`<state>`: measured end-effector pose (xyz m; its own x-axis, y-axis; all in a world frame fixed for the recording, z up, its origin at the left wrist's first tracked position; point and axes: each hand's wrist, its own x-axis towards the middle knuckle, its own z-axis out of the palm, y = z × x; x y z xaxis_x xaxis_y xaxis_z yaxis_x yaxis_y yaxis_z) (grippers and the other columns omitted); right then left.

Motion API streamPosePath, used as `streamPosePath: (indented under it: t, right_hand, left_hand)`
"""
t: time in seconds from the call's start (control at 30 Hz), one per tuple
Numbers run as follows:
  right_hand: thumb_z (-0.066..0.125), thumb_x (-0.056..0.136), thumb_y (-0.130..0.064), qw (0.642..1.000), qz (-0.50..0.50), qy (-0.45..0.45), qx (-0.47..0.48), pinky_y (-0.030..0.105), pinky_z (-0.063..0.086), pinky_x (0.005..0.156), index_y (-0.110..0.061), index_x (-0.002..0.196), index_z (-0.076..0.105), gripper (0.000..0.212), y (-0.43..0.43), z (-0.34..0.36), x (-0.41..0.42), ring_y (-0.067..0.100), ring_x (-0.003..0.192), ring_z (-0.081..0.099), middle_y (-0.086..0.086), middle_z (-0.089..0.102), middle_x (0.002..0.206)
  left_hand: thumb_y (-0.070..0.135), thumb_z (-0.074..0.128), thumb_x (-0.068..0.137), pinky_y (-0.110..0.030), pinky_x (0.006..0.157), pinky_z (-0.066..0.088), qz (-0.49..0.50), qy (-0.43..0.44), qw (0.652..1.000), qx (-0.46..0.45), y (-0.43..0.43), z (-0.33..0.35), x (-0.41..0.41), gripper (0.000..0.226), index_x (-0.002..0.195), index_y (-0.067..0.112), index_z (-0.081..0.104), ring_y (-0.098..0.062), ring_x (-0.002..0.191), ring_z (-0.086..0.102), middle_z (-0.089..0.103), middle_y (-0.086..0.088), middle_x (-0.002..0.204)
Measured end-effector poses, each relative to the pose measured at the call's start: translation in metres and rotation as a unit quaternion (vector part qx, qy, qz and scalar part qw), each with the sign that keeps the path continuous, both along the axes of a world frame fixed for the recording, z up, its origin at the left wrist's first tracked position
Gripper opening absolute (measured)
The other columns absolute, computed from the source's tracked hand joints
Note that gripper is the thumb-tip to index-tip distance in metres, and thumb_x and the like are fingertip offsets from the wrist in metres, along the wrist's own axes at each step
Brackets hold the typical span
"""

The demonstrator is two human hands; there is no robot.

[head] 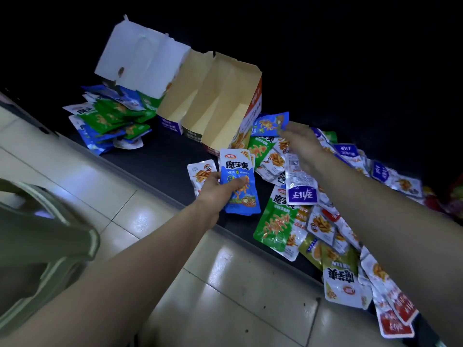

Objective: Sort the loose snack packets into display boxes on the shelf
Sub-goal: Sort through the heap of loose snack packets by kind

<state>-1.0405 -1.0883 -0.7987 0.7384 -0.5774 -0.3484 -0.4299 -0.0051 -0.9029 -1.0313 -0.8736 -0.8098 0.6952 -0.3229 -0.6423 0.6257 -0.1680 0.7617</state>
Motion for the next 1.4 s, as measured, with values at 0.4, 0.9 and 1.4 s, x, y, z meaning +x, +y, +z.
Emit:
streamPosePath:
  t: [0.4, 0.9, 1.4]
  right_hand:
    - [0.066, 0.092, -0.013, 0.999, -0.003, 0.013, 0.043, 0.030, 0.047, 0.096, -0.002, 0.126, 0.061, 0.036, 0.015, -0.007, 0.016, 0.024, 0.121, 0.055, 0.012, 0.057, 0.135]
    - [0.058, 0.093, 0.001, 0.996, -0.064, -0.040, 0.047, 0.028, 0.057, 0.061, -0.019, 0.124, 0.049, 0.038, -0.017, 0.000, -0.060, 0.019, 0.068, 0.065, 0.010, 0.063, 0.095]
    - [0.067, 0.086, 0.005, 0.985, 0.139, 0.057, 0.089, 0.028, 0.060, 0.068, -0.010, 0.131, 0.051, 0.050, 0.021, -0.001, -0.095, 0.013, 0.076, 0.068, 0.003, 0.062, 0.114]
  left_hand:
    - [0.015, 0.078, 0.081, -0.036, 0.065, 0.061, -0.010, 0.004, 1.000, 0.015, -0.002, -0.003, 0.005, 0.049, 0.123, 0.005, 0.054, -0.021, 0.075, 0.071, 0.073, -0.013, 0.104]
    - [0.016, 0.077, 0.082, -0.031, 0.058, 0.060, -0.021, -0.011, 0.999, 0.028, -0.011, -0.017, 0.004, 0.045, 0.120, 0.009, 0.054, -0.018, 0.074, 0.069, 0.071, -0.009, 0.105]
    - [0.021, 0.067, 0.091, -0.035, 0.067, 0.059, -0.035, -0.061, 0.997, -0.012, -0.014, -0.016, -0.010, 0.018, 0.101, 0.015, 0.053, -0.016, 0.074, 0.068, 0.069, -0.004, 0.095]
